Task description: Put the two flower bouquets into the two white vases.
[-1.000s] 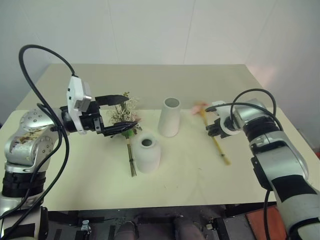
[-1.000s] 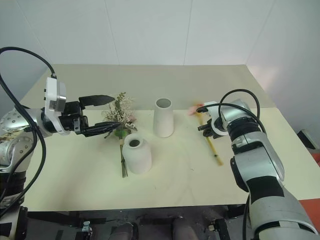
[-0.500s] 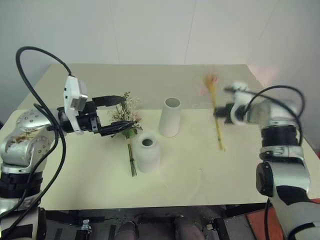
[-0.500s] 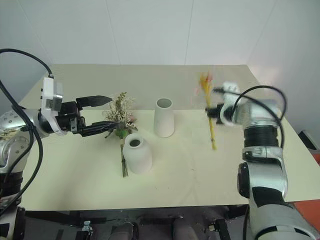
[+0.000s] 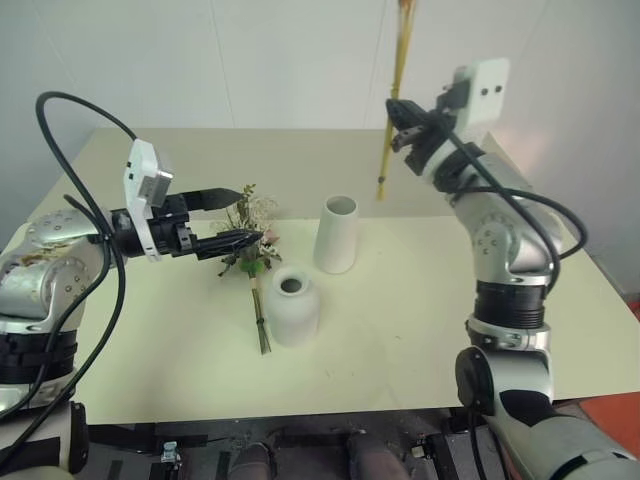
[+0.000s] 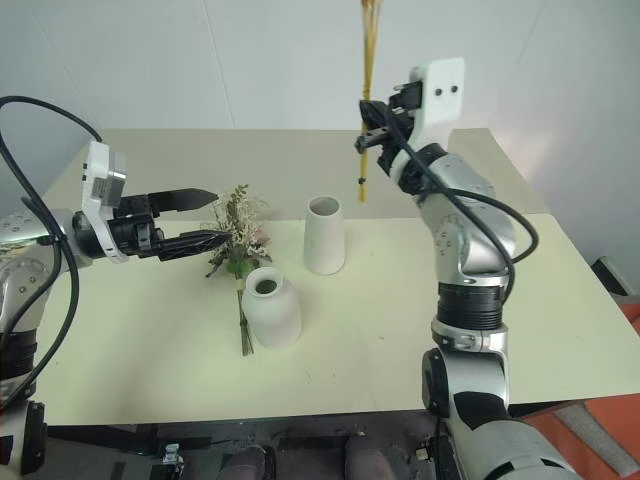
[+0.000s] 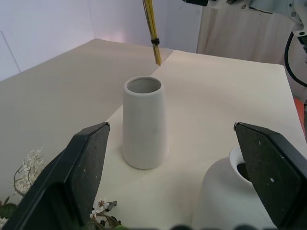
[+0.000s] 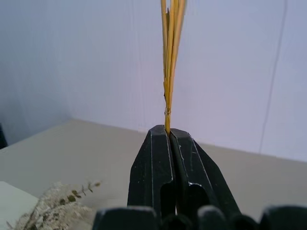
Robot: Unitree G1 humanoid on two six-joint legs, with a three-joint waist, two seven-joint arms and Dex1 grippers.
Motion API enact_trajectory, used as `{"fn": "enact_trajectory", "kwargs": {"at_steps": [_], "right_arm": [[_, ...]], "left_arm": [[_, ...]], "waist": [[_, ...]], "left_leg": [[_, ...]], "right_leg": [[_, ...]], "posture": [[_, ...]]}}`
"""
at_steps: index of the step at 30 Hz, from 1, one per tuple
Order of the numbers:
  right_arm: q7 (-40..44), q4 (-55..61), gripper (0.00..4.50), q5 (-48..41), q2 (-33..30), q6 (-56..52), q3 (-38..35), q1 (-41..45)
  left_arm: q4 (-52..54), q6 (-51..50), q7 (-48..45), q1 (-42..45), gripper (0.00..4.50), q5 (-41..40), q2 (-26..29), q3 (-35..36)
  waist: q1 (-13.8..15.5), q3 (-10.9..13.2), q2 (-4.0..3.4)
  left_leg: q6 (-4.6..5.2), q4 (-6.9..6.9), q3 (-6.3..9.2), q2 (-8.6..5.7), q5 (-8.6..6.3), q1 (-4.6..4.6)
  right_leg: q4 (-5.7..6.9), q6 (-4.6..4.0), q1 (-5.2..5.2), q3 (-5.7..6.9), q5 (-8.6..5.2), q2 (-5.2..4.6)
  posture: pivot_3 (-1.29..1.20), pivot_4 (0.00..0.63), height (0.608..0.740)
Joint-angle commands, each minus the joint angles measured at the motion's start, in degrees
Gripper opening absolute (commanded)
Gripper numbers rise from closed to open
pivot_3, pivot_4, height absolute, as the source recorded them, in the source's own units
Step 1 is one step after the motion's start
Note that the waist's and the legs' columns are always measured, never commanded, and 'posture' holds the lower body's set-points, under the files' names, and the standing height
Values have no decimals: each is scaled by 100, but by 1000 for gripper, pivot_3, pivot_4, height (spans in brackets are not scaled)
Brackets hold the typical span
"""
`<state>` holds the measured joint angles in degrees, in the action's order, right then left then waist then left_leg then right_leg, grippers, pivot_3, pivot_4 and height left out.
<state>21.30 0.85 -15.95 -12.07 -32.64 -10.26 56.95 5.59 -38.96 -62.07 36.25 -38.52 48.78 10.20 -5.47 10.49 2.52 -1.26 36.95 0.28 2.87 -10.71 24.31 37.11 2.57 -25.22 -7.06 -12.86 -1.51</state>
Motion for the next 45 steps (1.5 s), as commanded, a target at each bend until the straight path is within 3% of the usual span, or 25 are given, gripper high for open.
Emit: {"fn": "enact_trajectory", "kwargs": {"at_steps": [1,14,24,30,36,38,45], "right_arm": [[-140,313,22,-184,171,337,1,115],[-259,281,22,-453,599,467,234,37],[-2,-202,22,-32,704,1426,808,-955],[-22,-190,1635,98,695,1633,965,-1254],[-4,247,3890,155,495,1534,983,-1652],[63,460,4455,132,338,1393,981,-1786],[951,1580,4455,-539,-1026,377,553,-2275]], "left_arm": [[143,-39,11,160,4500,-43,133,89],[189,-77,27,50,4500,-44,224,159],[389,-124,112,-125,4500,-95,234,219],[440,-135,134,-162,4500,-90,246,214],[377,-99,183,-135,4500,-22,219,145],[366,-112,241,-133,4500,47,217,84],[238,-909,937,133,4500,698,362,-635]], "waist": [[0,0,0],[-6,0,-1],[-8,-1,1],[-13,-1,2],[-10,-1,2],[-5,-1,2],[47,-1,2]], "left_leg": [[0,0,1,0,0,0],[0,0,2,0,0,-1],[-1,0,2,0,0,0],[-1,-1,3,1,0,-2],[-1,0,3,0,0,0],[-1,0,3,0,0,0],[-1,2,3,-2,0,-2]], "right_leg": [[0,0,0,0,0,0],[1,-1,-1,1,1,0],[3,-2,-3,1,1,0],[2,-2,-1,2,1,1],[1,-1,-1,1,0,0],[1,-1,-1,1,0,0],[0,6,3,1,-4,0]], "posture": [[0,150,740],[0,150,740],[0,150,740],[0,150,740],[0,150,740],[0,150,740],[0,150,740]]}}
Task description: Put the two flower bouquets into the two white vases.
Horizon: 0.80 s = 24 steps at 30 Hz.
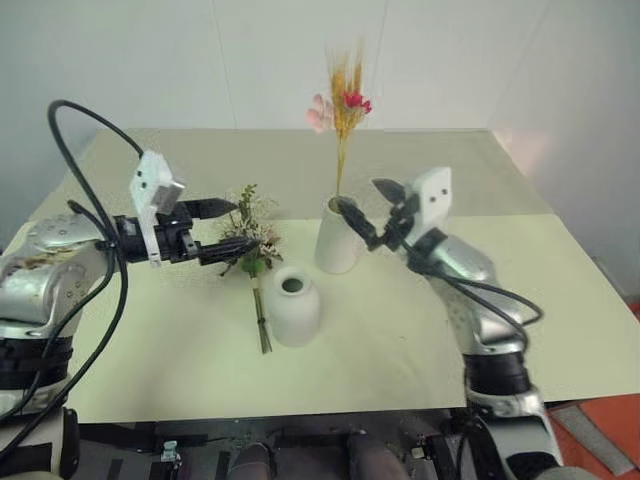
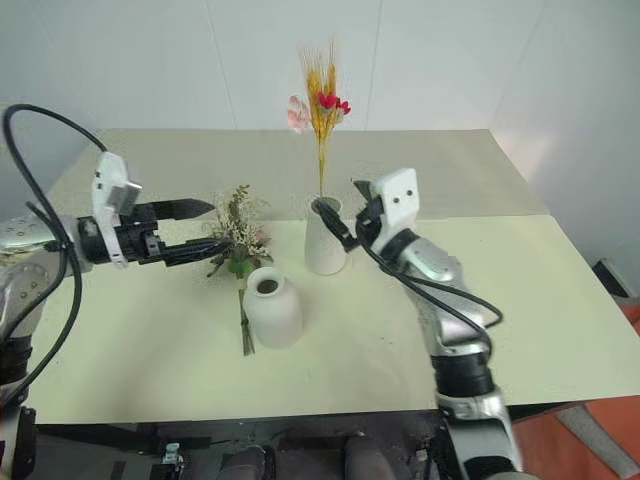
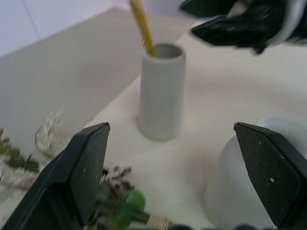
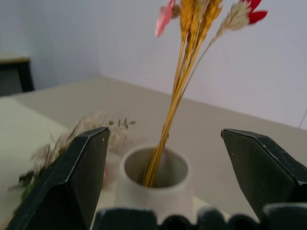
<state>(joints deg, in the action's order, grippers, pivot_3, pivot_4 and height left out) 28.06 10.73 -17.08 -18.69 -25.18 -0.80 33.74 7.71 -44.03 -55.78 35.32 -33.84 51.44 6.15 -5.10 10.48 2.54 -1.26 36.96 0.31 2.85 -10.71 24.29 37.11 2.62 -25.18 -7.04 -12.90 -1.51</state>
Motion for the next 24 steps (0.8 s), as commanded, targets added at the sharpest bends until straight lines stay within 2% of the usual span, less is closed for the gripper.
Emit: {"fn": "enact_trajectory", "kwargs": {"at_steps": [1,4,8,11,14,17,24], "right_arm": [[360,678,4455,-579,-532,-522,-518,53],[795,856,4455,-1099,-1202,-1059,-857,148],[1308,880,4455,-1694,-1834,-1505,-1106,269],[2071,922,4455,-2032,-2423,-1588,-1105,283],[2632,1021,4455,-2219,-2815,-1524,-1035,237],[3019,1092,4455,-2304,-3052,-1440,-988,176],[3124,1132,4455,-2269,-3093,-1341,-953,144]], "left_arm": [[14,-668,431,324,4500,267,101,-329],[-74,-1762,733,800,4500,359,143,-760],[-363,-2722,987,1354,4500,539,34,-1301],[-1039,-3343,1480,1879,4500,771,-526,-1529],[-1392,-3723,1613,2186,4500,902,-769,-1828],[-1665,-4028,1687,2409,4500,973,-911,-2063],[-2476,-4128,2007,2789,4500,1313,-1357,-2306]], "waist": [[20,0,0],[32,0,1],[47,1,1],[112,1,1],[122,1,1],[113,1,1],[132,1,1]], "left_leg": [[0,0,0,0,0,-1],[0,1,1,0,0,-3],[1,1,1,-1,0,-3],[1,1,2,-3,0,-6],[1,4,3,-3,0,-4],[1,3,3,-4,0,0],[0,7,4,-6,0,-4]], "right_leg": [[0,8,0,0,-5,0],[1,29,1,0,-18,3],[-2,33,3,-2,-20,3],[0,35,4,-1,-21,3],[-2,36,6,-1,-22,3],[-4,35,3,-2,-21,3],[1,35,3,-2,-21,2]], "posture": [[0,150,740],[0,150,740],[0,150,740],[0,150,740],[0,150,740],[0,150,740],[0,150,740]]}}
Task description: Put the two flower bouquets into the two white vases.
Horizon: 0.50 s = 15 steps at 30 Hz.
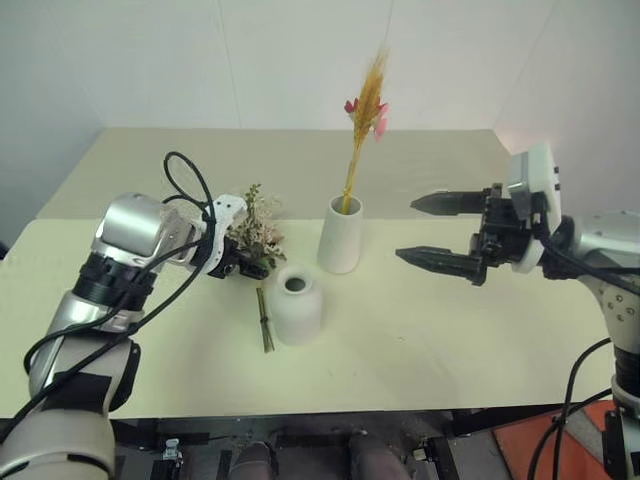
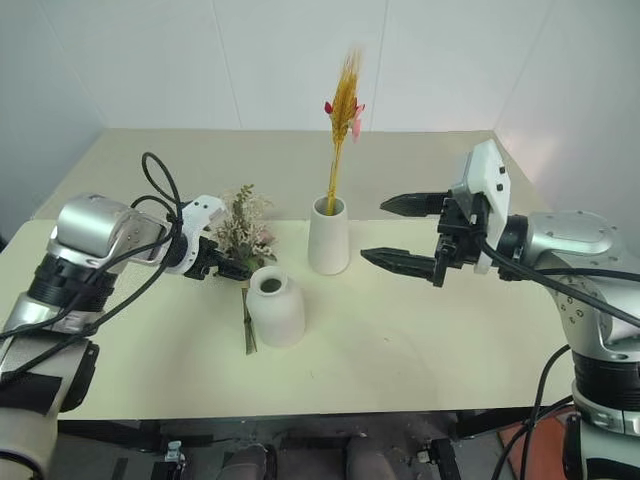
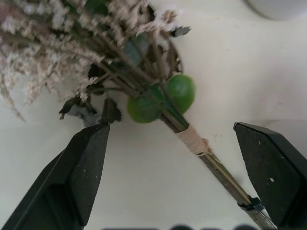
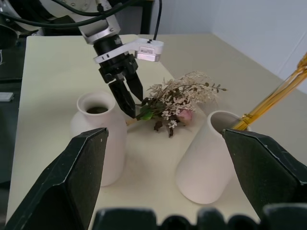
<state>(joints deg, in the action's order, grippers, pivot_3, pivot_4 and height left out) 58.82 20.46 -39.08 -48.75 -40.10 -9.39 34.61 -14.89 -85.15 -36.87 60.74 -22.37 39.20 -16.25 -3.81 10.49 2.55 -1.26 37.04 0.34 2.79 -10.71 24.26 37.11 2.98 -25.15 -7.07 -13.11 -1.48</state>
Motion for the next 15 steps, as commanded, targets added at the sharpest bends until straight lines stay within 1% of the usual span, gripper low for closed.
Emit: {"fn": "enact_trajectory", "kwargs": {"at_steps": [1,8,11,12,13,15], "right_arm": [[53,169,4455,-67,-94,162,-104,59],[87,197,4455,-64,-112,217,-120,114],[152,204,4500,3,-162,270,-63,93],[172,206,4500,11,-182,274,-57,80],[192,200,4500,10,-200,279,-57,69],[248,188,4500,-11,-249,275,-68,32]], "left_arm": [[-321,-16,161,270,4500,217,-223,-107],[-829,81,262,318,4500,405,-690,-231],[-921,179,309,320,3890,494,-821,-194],[-925,192,328,330,3557,521,-834,-153],[-946,204,345,346,3318,542,-840,-119],[-1005,240,387,367,2580,579,-822,-39]], "waist": [[9,0,0],[25,0,0],[37,0,0],[39,0,0],[42,0,0],[40,0,0]], "left_leg": [[0,1,0,0,0,1],[0,0,0,-1,0,5],[0,1,0,-3,0,1],[0,2,0,-3,0,1],[0,2,0,-3,0,0],[0,1,1,-3,0,1]], "right_leg": [[0,0,0,0,0,0],[-1,-8,-1,0,4,-1],[0,-4,1,0,3,-2],[1,-2,1,-1,1,-2],[1,-2,1,-1,1,-2],[1,-3,1,-1,2,-2]], "posture": [[0,150,740],[0,150,740],[0,150,740],[0,150,740],[0,150,740],[0,150,740]]}}
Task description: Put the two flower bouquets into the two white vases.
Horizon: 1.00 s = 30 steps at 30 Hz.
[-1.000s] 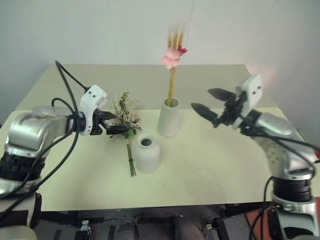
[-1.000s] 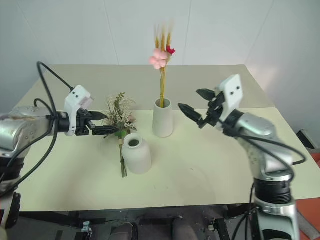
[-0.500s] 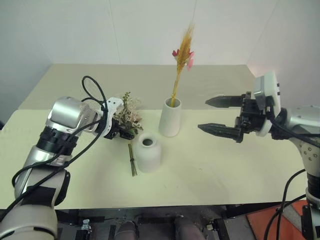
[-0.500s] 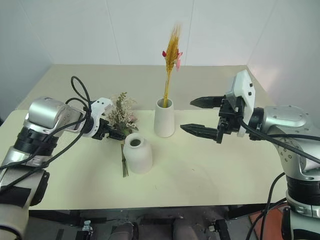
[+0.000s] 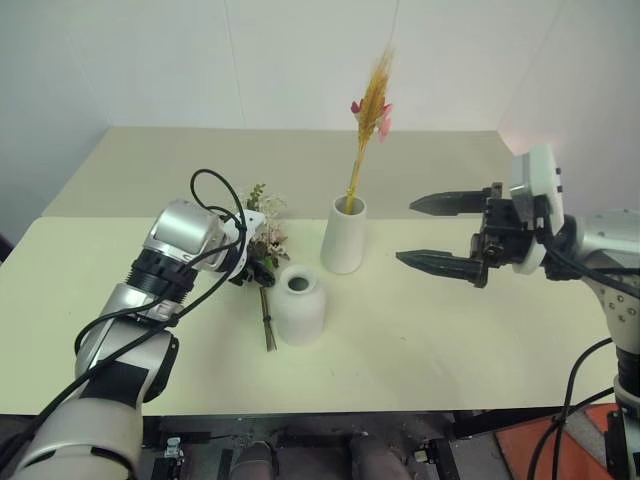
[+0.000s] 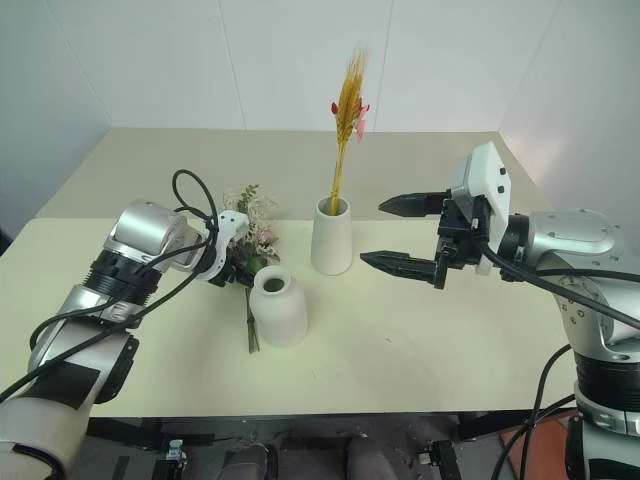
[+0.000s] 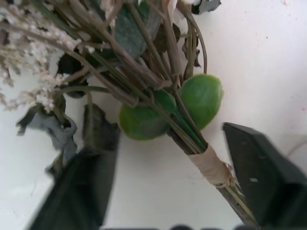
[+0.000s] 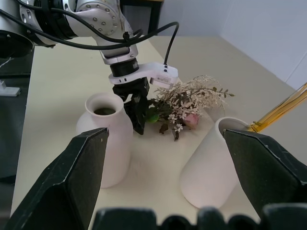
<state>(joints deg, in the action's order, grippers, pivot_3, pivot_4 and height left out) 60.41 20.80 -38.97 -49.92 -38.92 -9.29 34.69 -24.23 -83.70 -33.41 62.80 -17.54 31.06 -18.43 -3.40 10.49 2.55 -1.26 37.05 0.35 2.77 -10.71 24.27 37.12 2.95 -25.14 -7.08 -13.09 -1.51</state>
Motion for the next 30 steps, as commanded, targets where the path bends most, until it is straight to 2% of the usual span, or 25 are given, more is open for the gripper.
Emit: {"fn": "enact_trajectory", "kwargs": {"at_steps": [1,7,8,13,20,22,25,30], "right_arm": [[121,149,4500,-29,-154,160,-87,2],[352,92,4500,-178,-220,124,-149,-130],[414,78,4500,-194,-233,141,-149,-145],[640,-1,4500,-228,-261,167,-206,-179],[989,-50,4500,-487,-437,111,-529,-430],[1120,-67,4500,-616,-502,88,-676,-564],[1241,-72,4500,-778,-557,92,-818,-702],[1240,6,4500,-990,-513,42,-806,-772]], "left_arm": [[-99,115,66,163,2284,123,13,215],[-77,94,216,109,309,202,86,452],[-53,89,266,95,92,220,92,525],[495,598,490,-149,89,286,272,1066],[1966,2056,566,-675,89,-357,373,3168],[2424,2315,607,-672,89,-819,151,3920],[2957,2536,377,-750,89,-1525,-58,4540],[3713,2005,-168,-1076,89,-3010,-279,4720]], "waist": [[-2,0,0],[4,0,0],[2,0,0],[-13,0,0],[18,0,1],[53,0,1],[86,0,1],[93,0,1]], "left_leg": [[0,0,0,0,0,1],[0,0,0,0,0,2],[0,0,0,0,0,2],[0,0,1,0,0,1],[0,1,1,0,0,4],[0,5,0,0,0,3],[0,10,0,0,0,1],[0,19,0,0,0,-8]], "right_leg": [[0,-1,0,0,1,0],[-1,-3,0,1,2,0],[-1,-3,0,0,2,0],[1,-3,-1,0,2,0],[-1,-36,-2,1,22,-4],[0,-34,0,2,23,-6],[-2,-32,7,3,23,-7],[-1,-23,21,5,22,-7]], "posture": [[0,150,740],[0,150,740],[0,150,740],[0,150,740],[0,150,740],[0,150,740],[0,150,740],[0,150,740]]}}
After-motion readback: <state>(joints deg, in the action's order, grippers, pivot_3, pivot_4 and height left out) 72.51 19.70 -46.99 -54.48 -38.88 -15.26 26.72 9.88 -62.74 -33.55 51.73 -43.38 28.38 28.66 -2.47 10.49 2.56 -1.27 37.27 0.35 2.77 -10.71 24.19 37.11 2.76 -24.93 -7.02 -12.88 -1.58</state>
